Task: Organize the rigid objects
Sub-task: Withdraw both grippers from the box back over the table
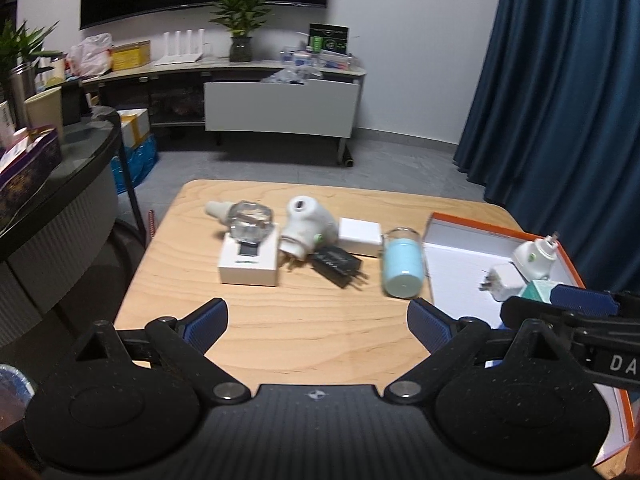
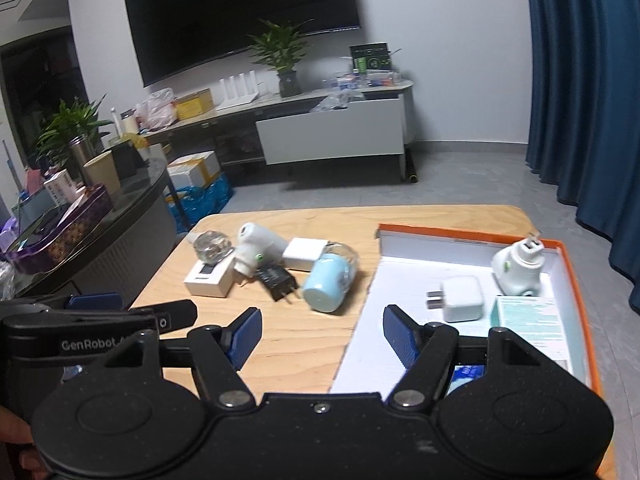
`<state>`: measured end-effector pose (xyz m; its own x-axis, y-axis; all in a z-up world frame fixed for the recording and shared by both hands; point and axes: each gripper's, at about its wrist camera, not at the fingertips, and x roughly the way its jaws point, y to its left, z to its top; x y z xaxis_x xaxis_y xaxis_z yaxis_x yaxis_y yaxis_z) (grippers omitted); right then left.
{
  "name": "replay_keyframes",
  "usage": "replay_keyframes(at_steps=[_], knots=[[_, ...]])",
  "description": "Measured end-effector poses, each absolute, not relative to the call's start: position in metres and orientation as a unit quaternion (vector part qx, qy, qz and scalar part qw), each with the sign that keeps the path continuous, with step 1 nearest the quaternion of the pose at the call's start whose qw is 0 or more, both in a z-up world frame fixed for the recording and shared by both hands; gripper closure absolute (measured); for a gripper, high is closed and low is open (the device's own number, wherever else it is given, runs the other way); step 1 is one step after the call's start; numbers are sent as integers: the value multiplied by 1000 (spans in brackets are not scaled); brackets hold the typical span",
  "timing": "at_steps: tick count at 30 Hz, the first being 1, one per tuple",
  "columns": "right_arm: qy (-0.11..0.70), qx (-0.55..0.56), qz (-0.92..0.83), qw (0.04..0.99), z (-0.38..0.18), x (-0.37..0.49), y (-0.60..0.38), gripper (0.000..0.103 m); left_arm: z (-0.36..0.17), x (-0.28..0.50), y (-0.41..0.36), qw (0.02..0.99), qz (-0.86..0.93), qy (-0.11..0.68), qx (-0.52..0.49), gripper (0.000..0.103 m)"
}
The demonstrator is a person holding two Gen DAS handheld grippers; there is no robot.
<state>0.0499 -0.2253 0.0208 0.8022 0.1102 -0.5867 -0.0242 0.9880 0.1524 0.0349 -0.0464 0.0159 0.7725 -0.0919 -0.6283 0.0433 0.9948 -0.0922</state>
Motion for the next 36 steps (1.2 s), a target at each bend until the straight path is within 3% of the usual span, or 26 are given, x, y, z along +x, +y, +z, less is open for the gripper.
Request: replay_keyframes(at_steps=[36], knots=[[332,65,63,939,4,79,-198,23,10,55,4,942,4,331,-52,4]])
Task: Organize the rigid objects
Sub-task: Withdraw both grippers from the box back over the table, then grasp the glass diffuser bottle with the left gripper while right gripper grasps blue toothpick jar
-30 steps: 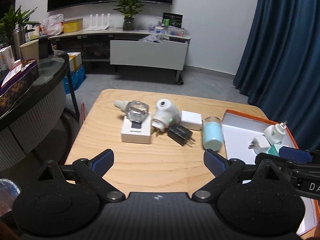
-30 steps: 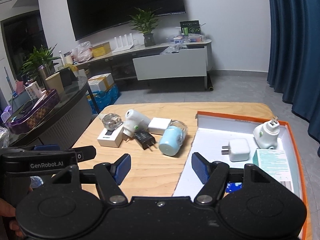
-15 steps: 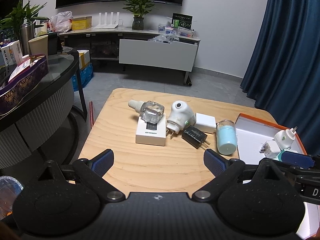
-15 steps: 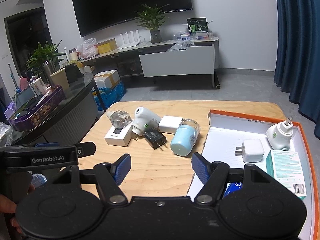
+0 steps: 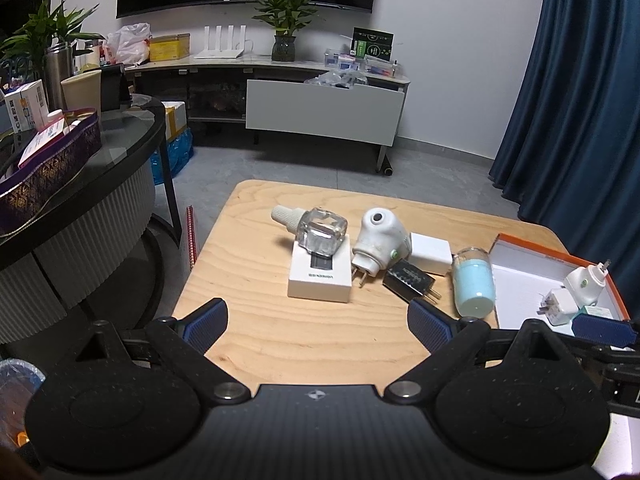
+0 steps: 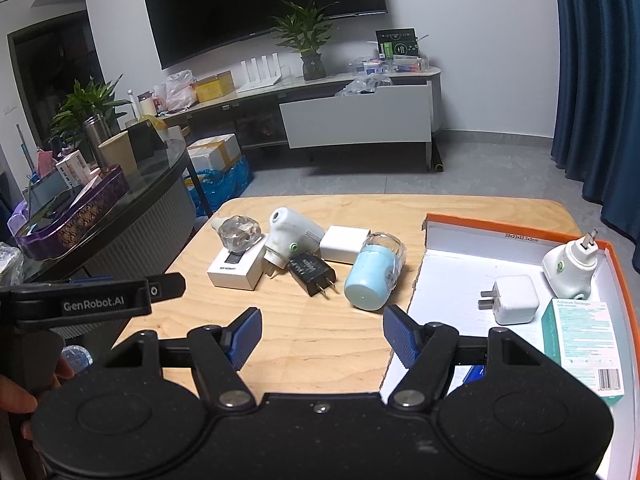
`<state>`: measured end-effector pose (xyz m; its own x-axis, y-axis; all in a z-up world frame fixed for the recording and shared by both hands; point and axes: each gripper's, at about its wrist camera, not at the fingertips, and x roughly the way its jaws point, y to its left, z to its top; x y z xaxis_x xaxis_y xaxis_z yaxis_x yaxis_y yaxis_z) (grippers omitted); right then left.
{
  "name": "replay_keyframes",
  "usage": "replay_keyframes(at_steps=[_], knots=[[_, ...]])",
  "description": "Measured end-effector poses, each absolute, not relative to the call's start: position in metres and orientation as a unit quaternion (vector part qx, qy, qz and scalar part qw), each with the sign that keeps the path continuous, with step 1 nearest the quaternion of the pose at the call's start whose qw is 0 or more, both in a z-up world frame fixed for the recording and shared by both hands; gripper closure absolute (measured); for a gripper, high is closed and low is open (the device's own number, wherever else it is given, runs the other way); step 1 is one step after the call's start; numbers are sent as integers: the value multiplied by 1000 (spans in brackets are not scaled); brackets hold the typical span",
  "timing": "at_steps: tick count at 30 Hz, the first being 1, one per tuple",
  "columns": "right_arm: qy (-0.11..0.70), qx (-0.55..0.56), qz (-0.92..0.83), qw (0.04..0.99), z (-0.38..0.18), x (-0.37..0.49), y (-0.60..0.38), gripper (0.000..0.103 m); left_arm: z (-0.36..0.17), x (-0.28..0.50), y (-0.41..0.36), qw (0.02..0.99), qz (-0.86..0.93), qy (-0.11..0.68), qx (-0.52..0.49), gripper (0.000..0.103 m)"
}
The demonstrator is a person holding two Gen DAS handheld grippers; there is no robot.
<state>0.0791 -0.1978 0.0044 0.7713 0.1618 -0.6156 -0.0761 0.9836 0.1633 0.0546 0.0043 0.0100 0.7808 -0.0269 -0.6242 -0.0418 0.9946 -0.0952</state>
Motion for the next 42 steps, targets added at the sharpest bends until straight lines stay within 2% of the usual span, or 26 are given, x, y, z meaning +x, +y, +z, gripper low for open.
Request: replay_keyframes(at_steps=[6,19,34,35,38,42], knots=[[333,63,64,939,3,84,-197,23,8,67,11,947,3,320,-34,0],[333,72,52,939,-3,101,-205,23,-22,135,26,949,-64,308,33,0],[334,99,39,937,-19,125,-223,23,-52,185,30,944,-110,309,38,0],[335,99,39,936,-20,127,-223,23,-51,186,29,945,-113,306,37,3],[340,98,36,935,-25,133,-223,23,-52,184,29,945,-130,299,26,21],[351,105,36,930,-31,143,-225,23,-51,177,26,946,-137,292,25,22]])
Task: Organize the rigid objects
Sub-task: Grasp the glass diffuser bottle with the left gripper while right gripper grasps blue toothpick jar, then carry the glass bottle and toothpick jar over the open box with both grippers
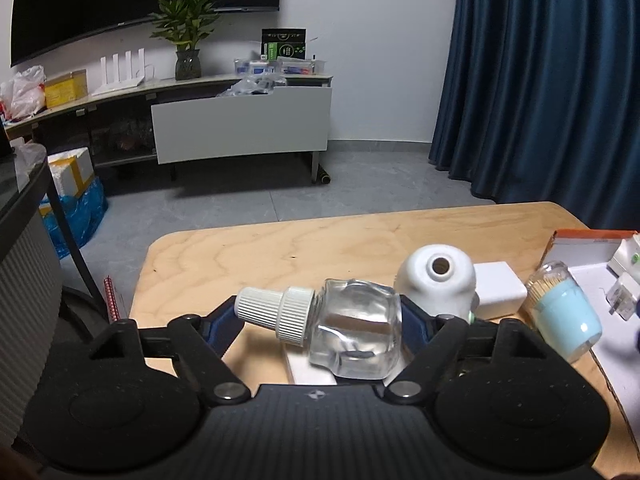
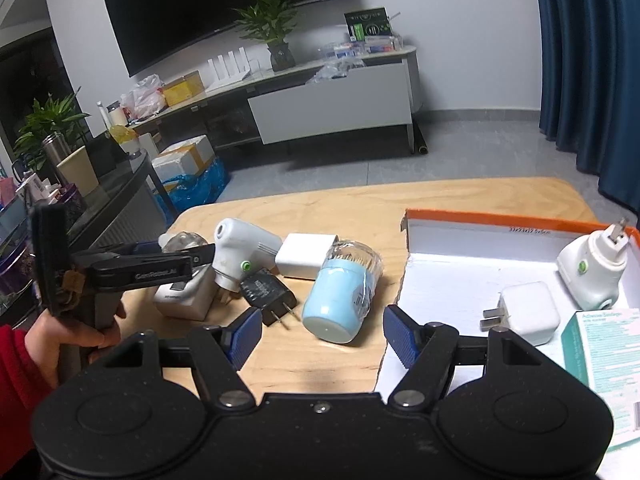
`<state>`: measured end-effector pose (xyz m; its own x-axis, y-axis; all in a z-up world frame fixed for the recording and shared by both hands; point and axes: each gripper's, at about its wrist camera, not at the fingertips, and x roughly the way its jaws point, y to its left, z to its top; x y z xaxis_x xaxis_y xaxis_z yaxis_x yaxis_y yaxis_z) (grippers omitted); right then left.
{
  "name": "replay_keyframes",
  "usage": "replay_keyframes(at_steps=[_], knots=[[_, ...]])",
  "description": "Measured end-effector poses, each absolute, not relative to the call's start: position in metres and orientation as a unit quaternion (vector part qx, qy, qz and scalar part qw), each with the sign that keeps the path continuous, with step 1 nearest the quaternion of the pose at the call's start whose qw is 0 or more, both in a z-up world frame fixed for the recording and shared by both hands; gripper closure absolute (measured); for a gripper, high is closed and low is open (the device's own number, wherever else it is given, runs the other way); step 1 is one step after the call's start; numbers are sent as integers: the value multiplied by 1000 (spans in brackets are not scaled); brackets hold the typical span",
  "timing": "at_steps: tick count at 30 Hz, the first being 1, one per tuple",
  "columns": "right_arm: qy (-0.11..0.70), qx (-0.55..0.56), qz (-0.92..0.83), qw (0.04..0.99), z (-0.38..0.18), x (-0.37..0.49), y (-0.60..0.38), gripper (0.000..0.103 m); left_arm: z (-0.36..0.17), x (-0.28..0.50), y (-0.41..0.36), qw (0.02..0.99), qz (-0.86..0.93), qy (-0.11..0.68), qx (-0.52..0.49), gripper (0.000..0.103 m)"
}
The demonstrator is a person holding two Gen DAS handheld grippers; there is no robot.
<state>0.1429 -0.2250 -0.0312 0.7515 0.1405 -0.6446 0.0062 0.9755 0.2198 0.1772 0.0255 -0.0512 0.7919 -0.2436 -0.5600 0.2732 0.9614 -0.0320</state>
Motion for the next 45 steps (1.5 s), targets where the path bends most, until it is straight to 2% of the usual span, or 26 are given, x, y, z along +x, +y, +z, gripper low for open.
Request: replay_keyframes(at_steps=[6,9,17,18,19,20,21,45], knots=[[363,111,33,925,-38,162,-225,22,-43,165,28,948,-118,297,9,22],[374,112,25,920,-42,176,-226,15,-39,157,30,947,-101,306,-2,22],[422,97,-2,902,-64,227,-220,14,-26,126,21,949,-81,305,-17,22],[425,95,-7,900,-68,232,-220,17,-25,122,19,949,-79,305,-19,22],[418,87,-8,904,-69,232,-219,35,-24,120,19,949,-78,303,-22,22],[416,77,-12,906,-68,231,-218,43,-23,118,19,950,-74,303,-24,22],[418,75,-13,905,-67,230,-217,45,-21,116,18,950,-70,303,-26,22],[333,87,62,937,12,54,-179,45,10,25,10,949,-10,311,-56,22]])
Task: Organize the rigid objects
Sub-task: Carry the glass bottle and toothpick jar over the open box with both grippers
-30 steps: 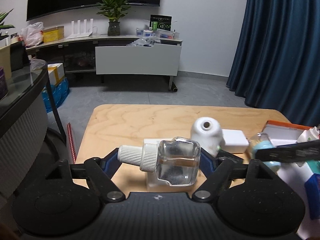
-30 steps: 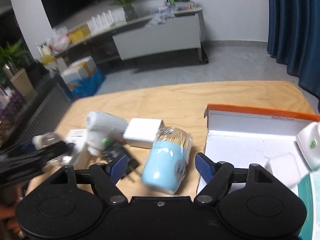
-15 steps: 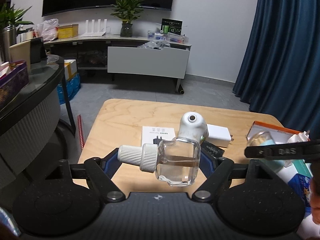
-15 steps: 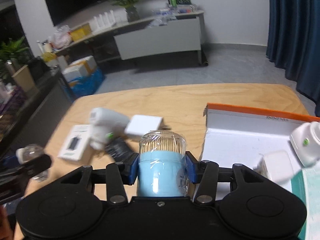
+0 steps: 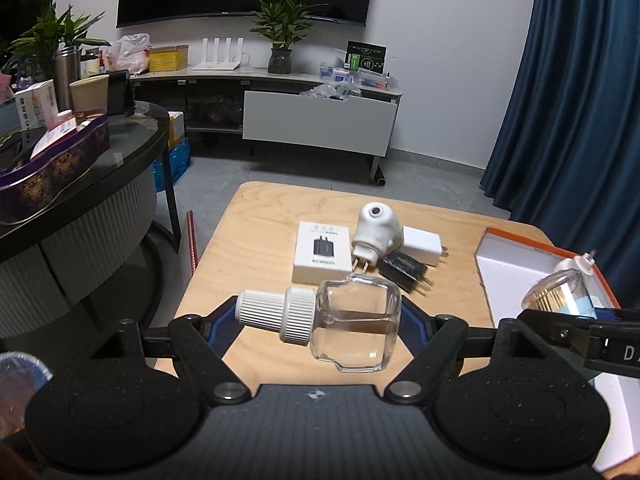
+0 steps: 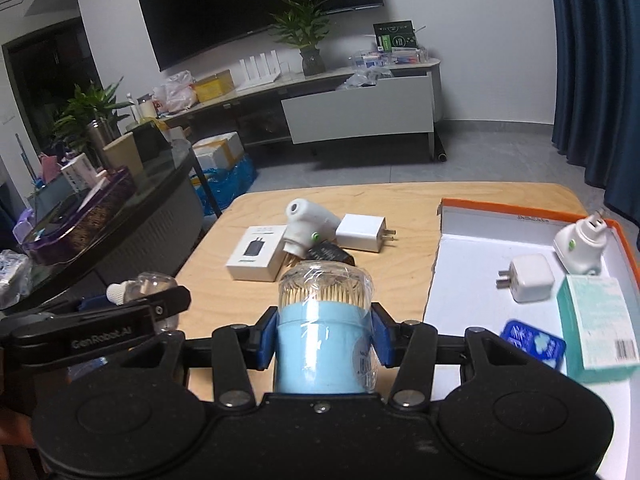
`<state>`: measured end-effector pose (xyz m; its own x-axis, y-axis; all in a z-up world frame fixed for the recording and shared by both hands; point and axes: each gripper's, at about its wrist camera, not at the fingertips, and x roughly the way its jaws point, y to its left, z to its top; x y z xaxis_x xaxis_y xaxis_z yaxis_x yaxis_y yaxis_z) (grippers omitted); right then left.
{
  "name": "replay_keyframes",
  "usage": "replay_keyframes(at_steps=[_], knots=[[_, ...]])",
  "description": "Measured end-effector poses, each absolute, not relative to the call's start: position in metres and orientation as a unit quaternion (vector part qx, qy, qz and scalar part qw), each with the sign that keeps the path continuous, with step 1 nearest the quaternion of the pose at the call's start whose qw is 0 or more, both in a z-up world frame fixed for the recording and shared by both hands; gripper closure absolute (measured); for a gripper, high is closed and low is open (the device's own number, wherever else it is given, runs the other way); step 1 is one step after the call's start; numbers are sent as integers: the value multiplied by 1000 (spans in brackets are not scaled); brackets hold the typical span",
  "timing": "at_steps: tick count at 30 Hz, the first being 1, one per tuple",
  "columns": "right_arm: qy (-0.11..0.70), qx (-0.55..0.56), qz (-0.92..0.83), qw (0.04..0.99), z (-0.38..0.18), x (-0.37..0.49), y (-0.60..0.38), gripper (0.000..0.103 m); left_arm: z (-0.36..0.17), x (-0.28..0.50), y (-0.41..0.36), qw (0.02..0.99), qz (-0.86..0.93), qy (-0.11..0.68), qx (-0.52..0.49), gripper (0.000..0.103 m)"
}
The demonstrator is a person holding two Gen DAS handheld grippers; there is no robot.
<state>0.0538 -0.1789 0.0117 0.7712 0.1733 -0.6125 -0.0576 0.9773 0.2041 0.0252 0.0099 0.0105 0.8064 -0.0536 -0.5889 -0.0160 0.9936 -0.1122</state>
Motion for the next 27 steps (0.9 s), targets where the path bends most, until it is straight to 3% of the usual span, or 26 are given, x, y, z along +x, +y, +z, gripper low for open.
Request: replay_keyframes(at_steps=[27], knots=[[307,95,41,946,16,-25,-195,45,19,-25,-22,951,-33,304,-51,22]])
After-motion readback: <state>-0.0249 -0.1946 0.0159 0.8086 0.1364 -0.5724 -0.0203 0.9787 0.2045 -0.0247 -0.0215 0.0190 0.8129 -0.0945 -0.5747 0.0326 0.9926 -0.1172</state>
